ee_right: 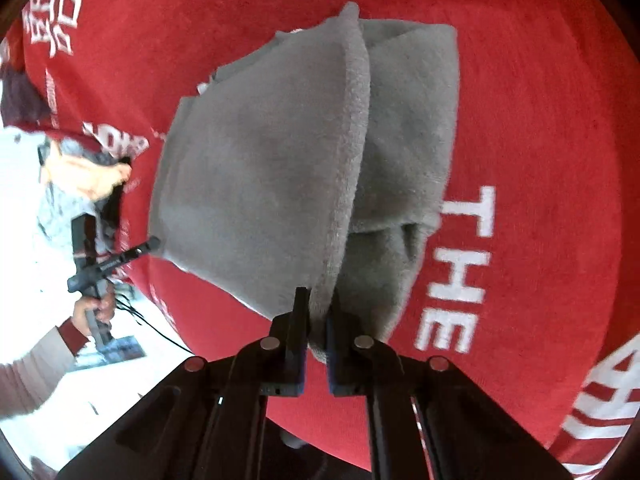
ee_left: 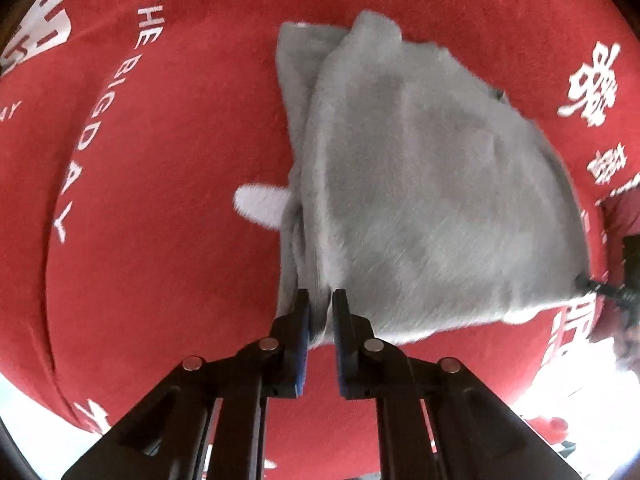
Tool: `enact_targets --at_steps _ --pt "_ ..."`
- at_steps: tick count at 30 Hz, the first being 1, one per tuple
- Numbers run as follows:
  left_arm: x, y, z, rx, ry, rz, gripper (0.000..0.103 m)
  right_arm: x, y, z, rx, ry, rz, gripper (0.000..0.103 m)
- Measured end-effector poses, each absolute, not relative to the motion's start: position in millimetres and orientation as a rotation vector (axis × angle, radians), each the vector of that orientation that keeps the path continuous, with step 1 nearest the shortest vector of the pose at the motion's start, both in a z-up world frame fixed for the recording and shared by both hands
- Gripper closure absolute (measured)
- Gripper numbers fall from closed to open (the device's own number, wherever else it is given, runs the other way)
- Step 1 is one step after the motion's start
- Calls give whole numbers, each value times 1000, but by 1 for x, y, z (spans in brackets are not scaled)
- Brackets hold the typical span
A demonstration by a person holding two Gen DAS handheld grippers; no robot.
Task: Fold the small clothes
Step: 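Pinch the folded sweater edge with both grippers and straighten it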
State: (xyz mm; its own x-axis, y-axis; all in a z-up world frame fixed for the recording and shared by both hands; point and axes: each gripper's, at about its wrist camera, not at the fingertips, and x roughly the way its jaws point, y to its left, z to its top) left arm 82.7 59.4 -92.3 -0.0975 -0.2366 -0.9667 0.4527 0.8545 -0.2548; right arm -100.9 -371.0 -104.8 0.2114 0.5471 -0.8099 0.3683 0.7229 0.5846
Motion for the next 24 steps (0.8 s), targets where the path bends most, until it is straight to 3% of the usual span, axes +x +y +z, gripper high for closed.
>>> enact_targets --at_steps 10,24 --pt "69 63 -89 192 1532 -453 91 -121 -374 -132 840 1470 53 96" --pt "43 30 -70 217 1573 -386 90 -106 -351 -75 743 1431 3 93"
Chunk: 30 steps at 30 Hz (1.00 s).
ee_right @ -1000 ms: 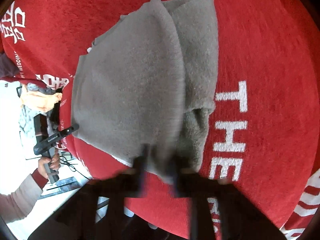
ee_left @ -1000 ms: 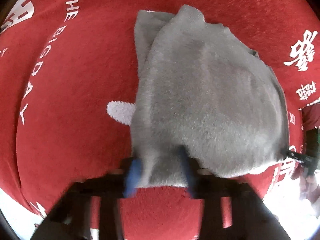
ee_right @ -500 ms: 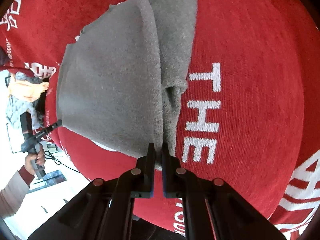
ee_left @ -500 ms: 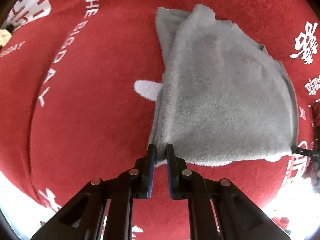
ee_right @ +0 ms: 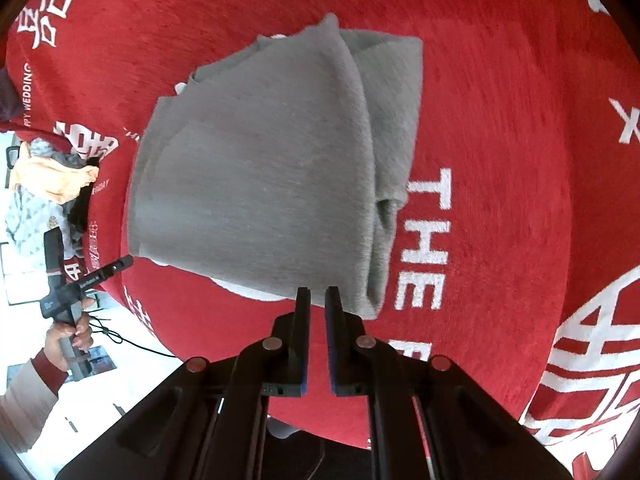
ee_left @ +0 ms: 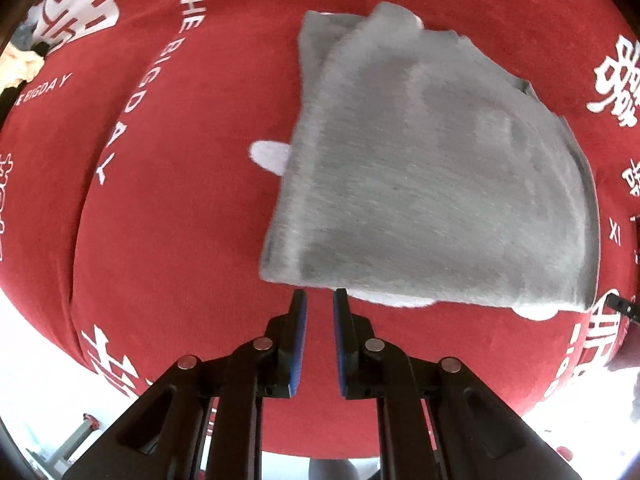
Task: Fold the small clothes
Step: 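Pinch the folded sweater edge with both grippers and straighten it, then open both grippers and lift them above the folded sweater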
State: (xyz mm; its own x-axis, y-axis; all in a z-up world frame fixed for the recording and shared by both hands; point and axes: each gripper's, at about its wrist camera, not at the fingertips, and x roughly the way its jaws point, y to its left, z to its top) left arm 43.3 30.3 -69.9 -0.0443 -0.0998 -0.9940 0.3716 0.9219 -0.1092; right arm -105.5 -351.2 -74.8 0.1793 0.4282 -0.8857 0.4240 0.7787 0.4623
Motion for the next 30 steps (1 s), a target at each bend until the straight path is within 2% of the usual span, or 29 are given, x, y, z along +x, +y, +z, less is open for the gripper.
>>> enact_targets --at_steps 3,4,5,6,7,14,18,30 --pt "38 19 -65 224 1578 -392 90 -100 -344 -70 716 1430 11 88" --pt "37 18 -64 225 1579 -390 71 -96 -339 -68 704 1431 19 82" --pt "37 15 -63 224 1580 -384 32 -94 -336 -67 694 1433 24 80" --pt "36 13 -60 229 1571 -364 17 -96 -335 -66 697 1417 14 73" --pt "35 12 -57 237 1548 -355 12 -94 -332 -64 675 1419 13 68" --pt "34 1 -56 287 1547 -352 12 -97 -343 -65 634 1432 -107 60" --pt "34 -8 -60 293 1556 -326 12 -104 -358 -71 634 1457 -198 46" --pt "19 -6 -68 211 1617 -357 12 -91 -324 -68 637 1402 -35 46"
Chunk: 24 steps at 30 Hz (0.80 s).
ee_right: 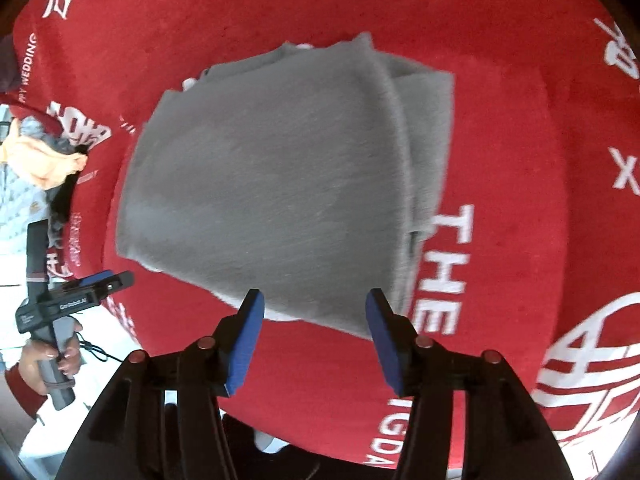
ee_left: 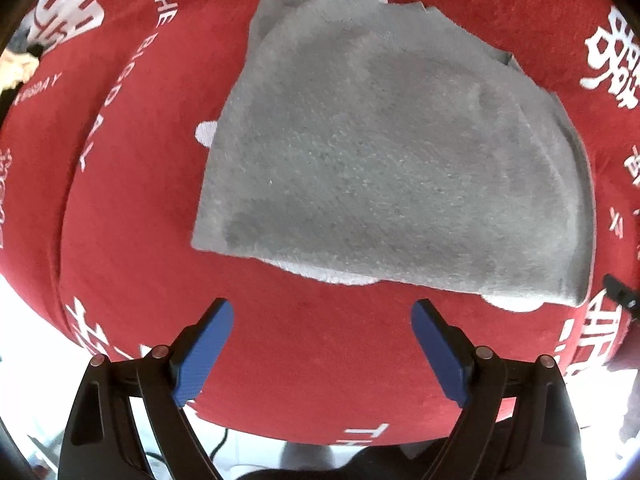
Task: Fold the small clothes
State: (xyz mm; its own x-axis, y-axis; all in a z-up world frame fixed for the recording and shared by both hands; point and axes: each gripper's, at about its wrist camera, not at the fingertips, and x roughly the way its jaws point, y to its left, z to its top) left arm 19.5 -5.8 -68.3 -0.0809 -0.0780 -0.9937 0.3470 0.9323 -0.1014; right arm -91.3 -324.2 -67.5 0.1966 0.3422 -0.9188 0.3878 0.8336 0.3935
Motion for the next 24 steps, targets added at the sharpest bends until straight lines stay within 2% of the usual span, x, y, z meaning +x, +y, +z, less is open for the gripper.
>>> enact_targets --at_steps 9,17,24 --pt "24 15 -68 19 1622 -363 12 -84 -293 -71 716 1402 -1 46" --pt "37 26 -79 -31 1654 -503 12 -88 -229 -79 798 1414 25 46" --pt "49 72 -88 -295 1664 -553 12 -80 -170 -118 1093 1359 111 46"
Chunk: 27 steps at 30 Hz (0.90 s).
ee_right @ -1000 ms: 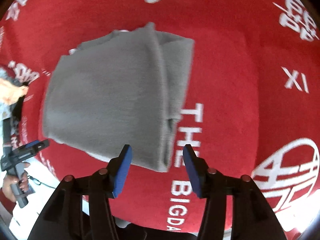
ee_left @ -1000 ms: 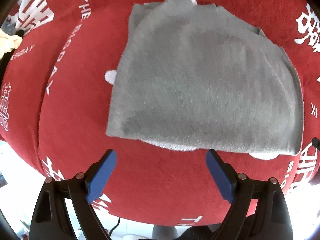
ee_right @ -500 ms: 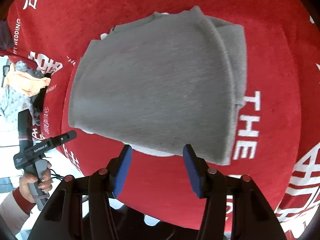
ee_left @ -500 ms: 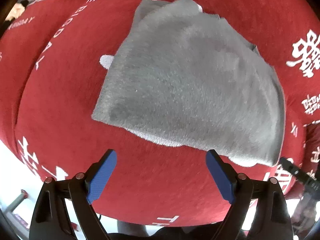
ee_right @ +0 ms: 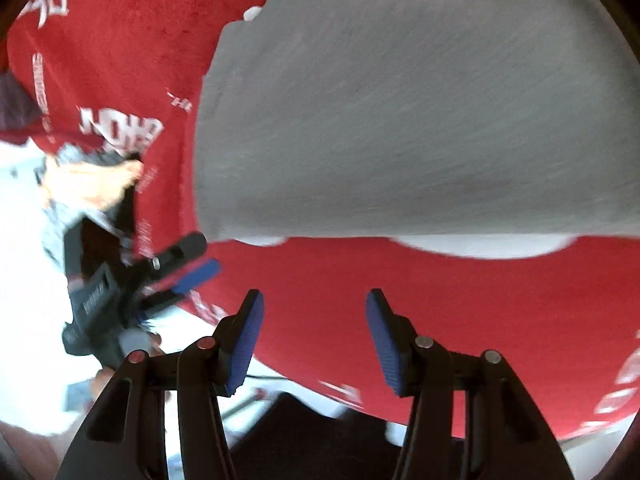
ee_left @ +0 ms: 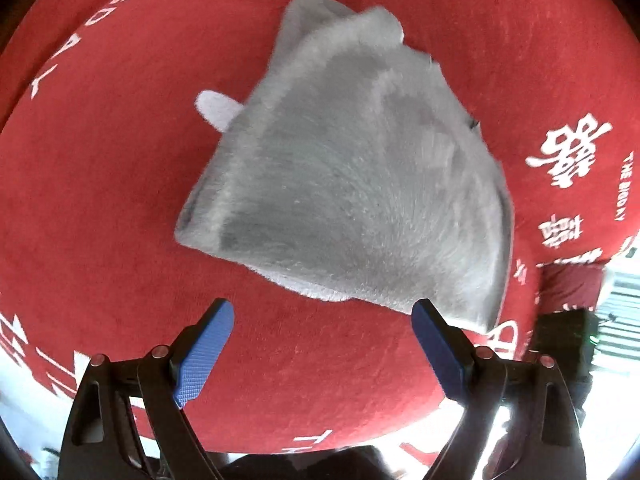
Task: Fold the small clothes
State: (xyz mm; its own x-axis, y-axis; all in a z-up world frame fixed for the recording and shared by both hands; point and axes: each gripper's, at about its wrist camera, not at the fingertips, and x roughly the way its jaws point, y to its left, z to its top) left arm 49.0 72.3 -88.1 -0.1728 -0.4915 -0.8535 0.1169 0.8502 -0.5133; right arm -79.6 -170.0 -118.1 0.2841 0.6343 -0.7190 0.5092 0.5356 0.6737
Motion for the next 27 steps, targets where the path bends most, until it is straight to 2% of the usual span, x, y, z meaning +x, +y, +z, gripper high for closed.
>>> enact_targets --at_steps 7,15,17,19,23,27 --pt "53 102 -95 -440 1663 -585 12 -65 -149 -169 1482 1168 125 46" --pt "59 109 -104 -637 1629 -575 12 -36 -132 -179 1507 1134 156 44" --pt "59 109 -103 -637 1623 -582 12 -32 -134 -172 1469 1138 92 55" --pt "59 109 -105 -639 1625 -583 12 -29 -138 -168 1452 1138 59 87" --pt "59 101 -112 -709 1649 -592 12 -29 -149 -160 1551 1046 121 91" --pt "64 92 -115 -818 1610 -570 12 -27 -152 -152 1561 1038 187 92"
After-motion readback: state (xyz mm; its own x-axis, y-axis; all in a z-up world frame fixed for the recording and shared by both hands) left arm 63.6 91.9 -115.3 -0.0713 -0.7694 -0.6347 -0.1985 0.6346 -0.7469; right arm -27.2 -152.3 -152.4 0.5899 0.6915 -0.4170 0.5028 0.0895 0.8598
